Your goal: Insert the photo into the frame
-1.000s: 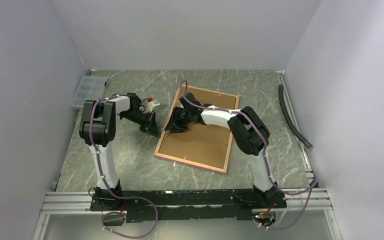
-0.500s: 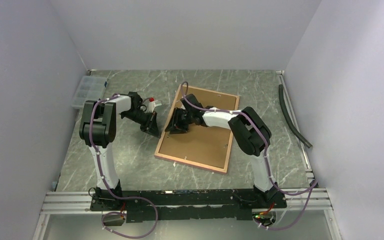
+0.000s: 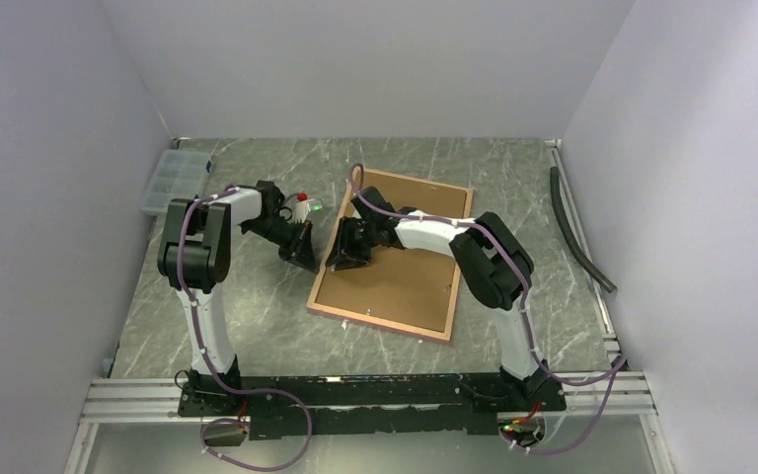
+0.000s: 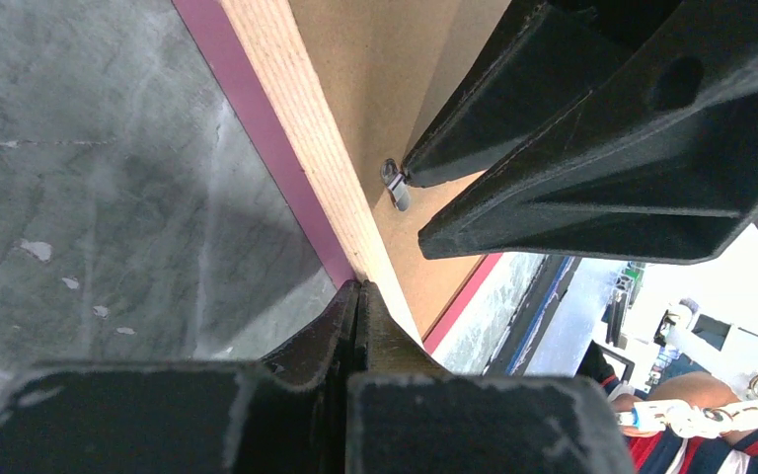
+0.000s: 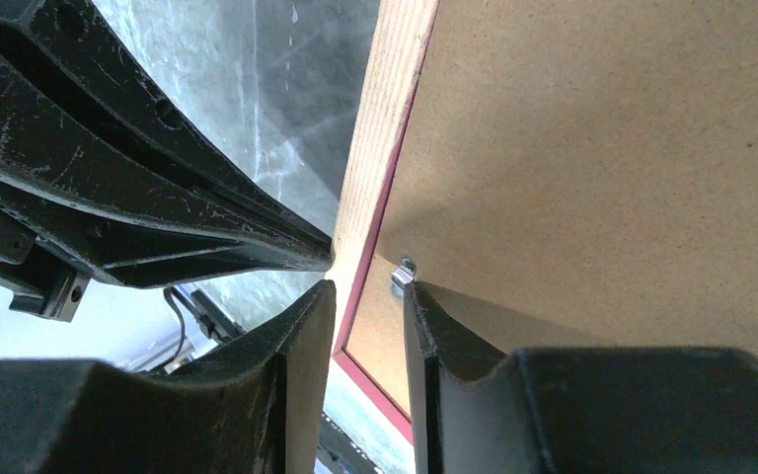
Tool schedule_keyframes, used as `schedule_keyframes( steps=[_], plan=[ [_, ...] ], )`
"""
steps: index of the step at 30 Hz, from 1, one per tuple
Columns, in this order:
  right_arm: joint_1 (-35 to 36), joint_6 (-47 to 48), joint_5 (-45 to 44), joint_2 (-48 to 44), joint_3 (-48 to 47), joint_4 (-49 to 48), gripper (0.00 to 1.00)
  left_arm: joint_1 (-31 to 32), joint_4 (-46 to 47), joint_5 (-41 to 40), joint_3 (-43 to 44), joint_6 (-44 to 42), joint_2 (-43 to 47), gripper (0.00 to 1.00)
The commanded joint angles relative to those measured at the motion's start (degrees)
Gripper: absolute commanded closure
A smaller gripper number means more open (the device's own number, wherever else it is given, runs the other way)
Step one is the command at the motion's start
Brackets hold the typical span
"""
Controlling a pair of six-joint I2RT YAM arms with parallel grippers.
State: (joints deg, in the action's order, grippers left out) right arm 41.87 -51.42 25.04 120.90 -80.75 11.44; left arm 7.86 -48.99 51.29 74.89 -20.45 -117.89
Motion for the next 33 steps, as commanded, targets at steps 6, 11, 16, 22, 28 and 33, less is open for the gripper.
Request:
schedule_keyframes(
  steps=[6,11,16,22,28,33],
  plan=[
    [0.53,3.19,-3.97,3.21,-0.21,5.37,0.64,2.86,4.19,-2.69,-1.15,0.29,-0.84,0.97],
    [0.93,4.82,-5.54,3.78,-1.56,5.76,0.66,4.56,5.32,-2.55,-1.75,0.9,-1.53,0.97],
    [0.58,7.74,-8.77,1.09,-2.91,6.74,0.67,4.6,3.79,-3.33,-1.09,0.37,-1.25,0.97],
    [-2.89,12.12,-9.45,-0.87,-7.49,9.64,0.62,1.13,0.78,-2.73,1.57,-0.46,1.5,0.97],
    [-4.07,14.36,-13.56,4.57,-17.07,11.72,0.67,-0.11,0.75,-1.97,2.23,0.32,2.07,0.97],
    [-3.82,16.96,-21.13,9.47,-26.56,14.42,0.76,-0.62,1.31,-1.45,1.5,1.08,3.17,0.97]
  ],
)
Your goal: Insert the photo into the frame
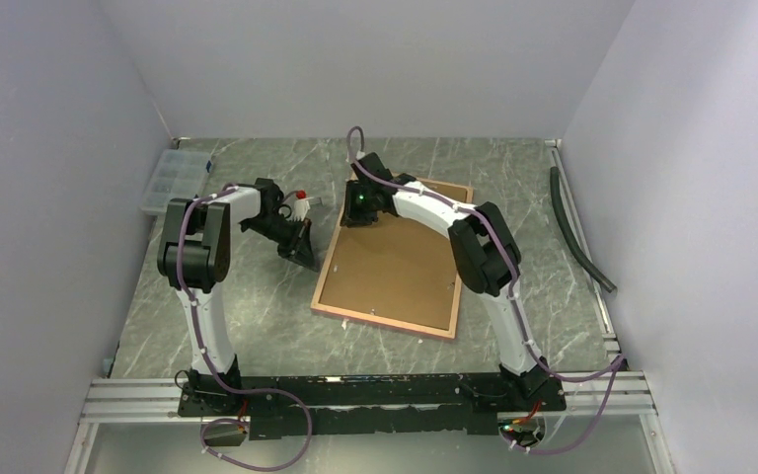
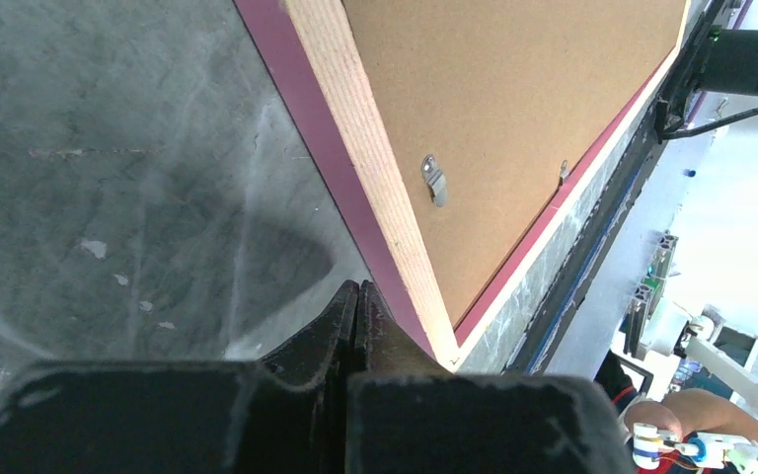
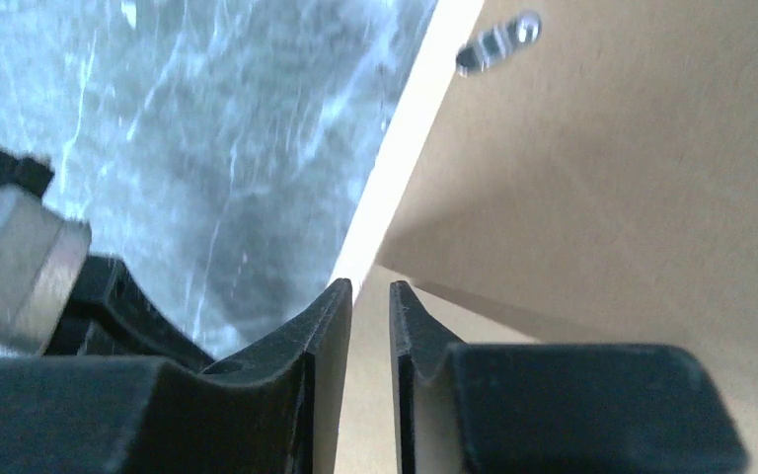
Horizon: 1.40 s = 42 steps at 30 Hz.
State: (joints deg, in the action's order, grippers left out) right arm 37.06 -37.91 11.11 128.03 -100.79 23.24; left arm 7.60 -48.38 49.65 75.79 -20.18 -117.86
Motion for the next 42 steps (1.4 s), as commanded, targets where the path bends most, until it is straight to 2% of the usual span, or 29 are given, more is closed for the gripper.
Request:
schedule_keyframes(
  steps=[1,6,11,22,26,33,38,42],
  plan=[
    [1.0,3.89,-7.99,3.01,-7.66,3.0,0.77,-0.46,0.58,0.16,0.7,0.83,3.16,0.97],
    [2.05,6.23,-10.81,5.91,-10.87,4.37,0.82,-0.91,1.03,0.52,0.69,1.14,2.6,0.97],
    [2.27,8.52,-17.0,8.96,-13.18,11.05,0.87,-0.92,1.81,0.37,0.84,1.89,2.88,0.97],
    [2.31,8.21,-22.57,7.81,-1.02,12.89,0.94,-0.39,4.64,0.19,6.93,5.2,1.48,0.97],
    [2.09,7.32,-21.06,7.9,2.46,12.35,0.96,0.68,5.42,0.44,7.94,6.09,0.46,0.97],
    [1.69,6.4,-19.75,8.44,4.71,11.71,0.96,1.93,7.63,1.04,3.91,7.07,0.3,0.97],
    [1.48,5.79,-16.13,5.46,4.65,11.15,0.94,2.42,8.53,0.68,1.34,7.1,0.77,0.97],
    [1.25,4.86,-11.47,0.81,3.84,9.48,0.88,2.56,8.35,-0.06,0.88,6.94,1.03,0.97]
  ],
)
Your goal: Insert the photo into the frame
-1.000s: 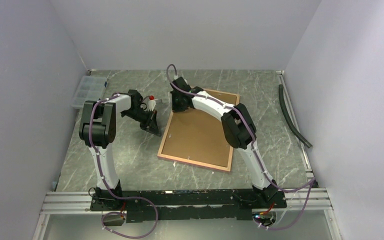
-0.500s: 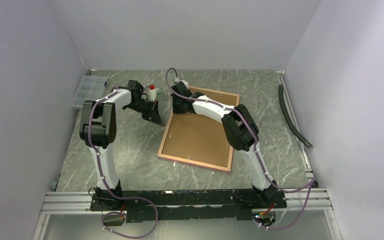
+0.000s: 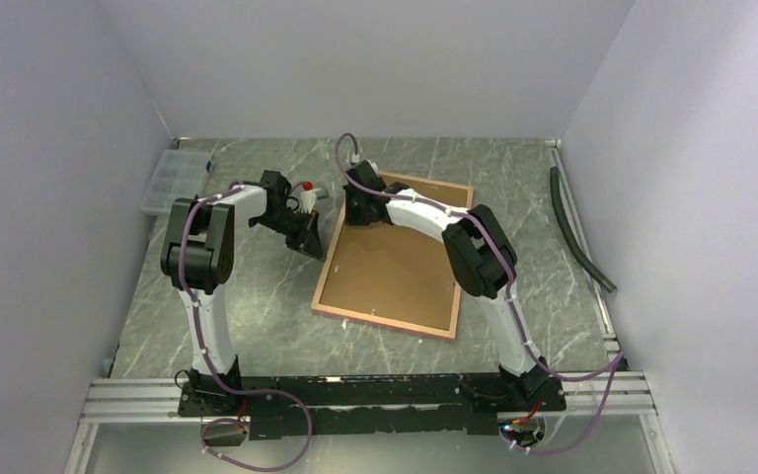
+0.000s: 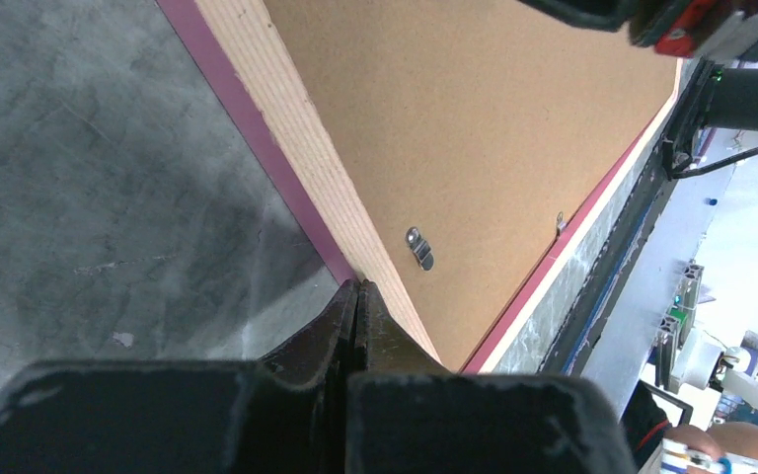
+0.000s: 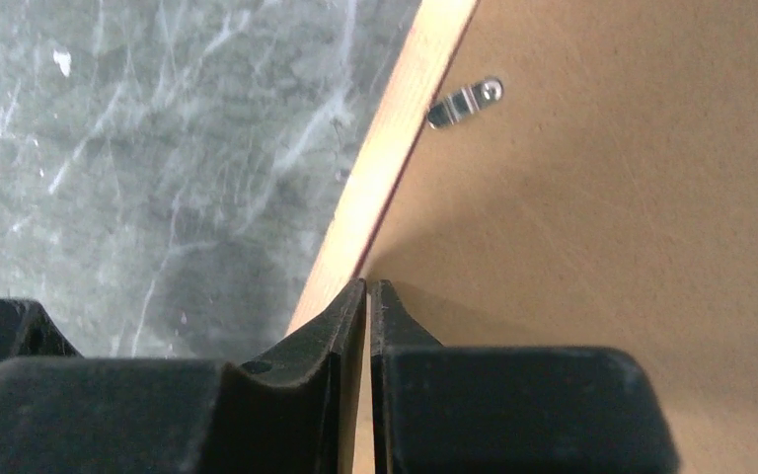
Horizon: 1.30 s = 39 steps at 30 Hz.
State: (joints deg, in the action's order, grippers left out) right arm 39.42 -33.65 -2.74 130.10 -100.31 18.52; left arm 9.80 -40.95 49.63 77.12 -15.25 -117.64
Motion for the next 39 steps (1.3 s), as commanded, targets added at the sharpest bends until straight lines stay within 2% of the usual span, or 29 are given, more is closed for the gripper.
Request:
schedule_keyframes(
  steps=[1,7,12,18,27,36,39],
  plan=[
    [-1.09,0.5,2.48,-2.55,3.18,13.86,0.87,0.31,0.9,-0.05,-0.64,1.94,0.9,0.97],
    [-1.4,1.69,0.61,-7.74,-0.94,14.26,0.88,0.3,0.81,-0.56,-1.86,1.55,1.62,0.97],
    [-1.54,1.68,1.19,-8.5,-2.59,13.62,0.89,0.3,0.7,-0.63,-2.54,1.34,1.89,0.97],
    [-1.54,-0.13,5.43,-7.16,2.78,9.29,0.91,0.3,0.48,-0.54,-2.9,1.02,1.89,0.97],
    [-2.28,-1.61,5.19,-6.1,11.6,8.02,0.97,0.31,0.43,-0.45,-2.65,1.01,1.54,0.97],
    [-2.11,-1.84,8.67,-7.99,-1.23,8.06,0.94,0.3,-0.22,0.54,-2.07,1.67,1.71,0.97],
    [-2.26,-1.3,6.21,-6.33,-4.15,8.23,0.93,0.32,-0.15,0.65,-1.65,1.88,1.8,0.97]
  ],
)
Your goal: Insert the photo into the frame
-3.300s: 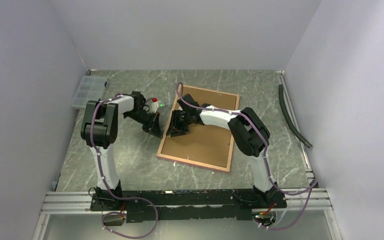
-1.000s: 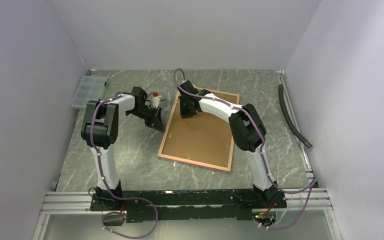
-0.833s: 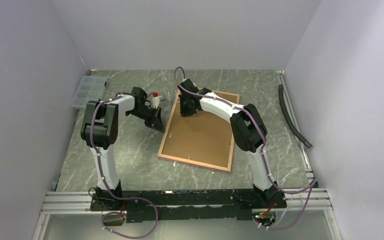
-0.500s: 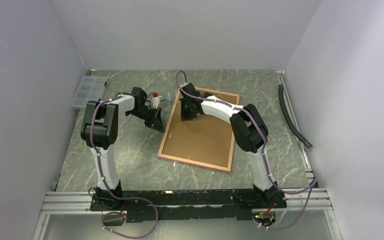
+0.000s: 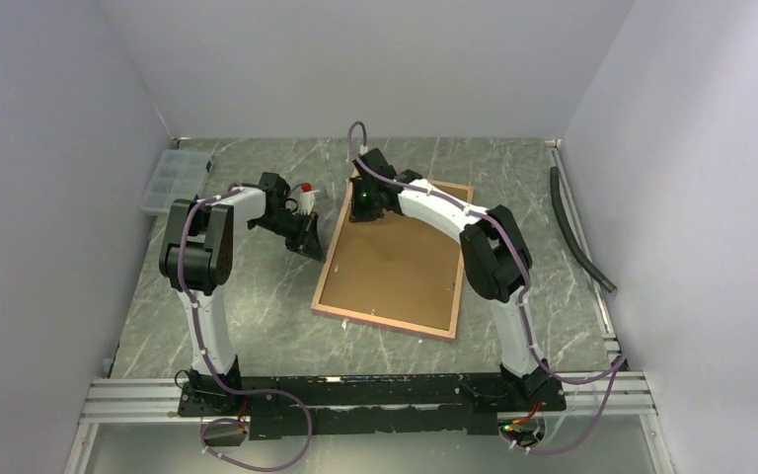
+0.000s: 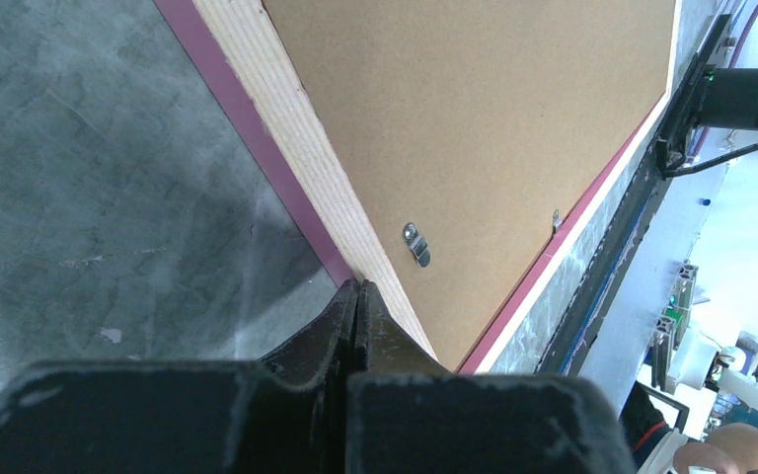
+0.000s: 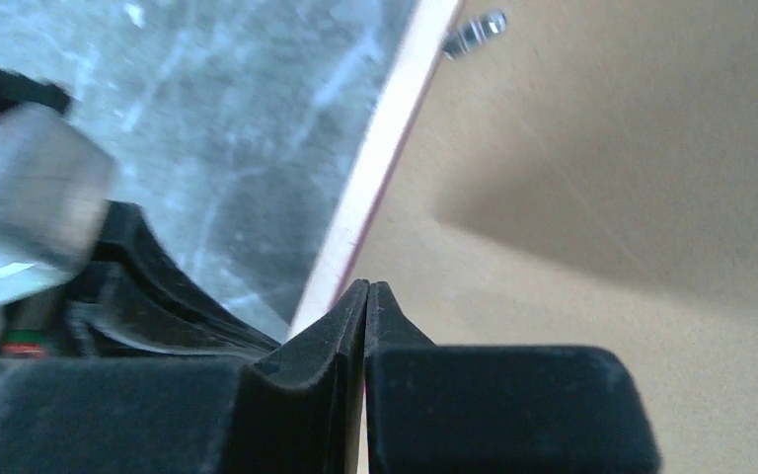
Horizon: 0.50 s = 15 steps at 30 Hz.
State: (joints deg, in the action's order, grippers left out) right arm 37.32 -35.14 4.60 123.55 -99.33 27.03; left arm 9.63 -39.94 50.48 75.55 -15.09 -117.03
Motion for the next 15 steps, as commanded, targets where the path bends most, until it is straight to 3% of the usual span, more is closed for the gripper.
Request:
schedule_keyframes(
  steps=[1,7,15],
  plan=[
    [-0.66,0.47,-1.76,1.13,-6.2,-0.34,0.93,0.48,-1.24,-0.28,0.14,1.78,1.13,0.97],
    [-1.85,1.16,-2.17,9.93,-17.32,3.64,0.94,0.48,-0.37,0.41,0.29,2.66,1.28,0.97],
    [-1.22,-1.17,-0.4,9.16,-4.11,1.68,0.99,0.48,0.38,1.07,0.83,3.22,0.67,0.97]
  ],
)
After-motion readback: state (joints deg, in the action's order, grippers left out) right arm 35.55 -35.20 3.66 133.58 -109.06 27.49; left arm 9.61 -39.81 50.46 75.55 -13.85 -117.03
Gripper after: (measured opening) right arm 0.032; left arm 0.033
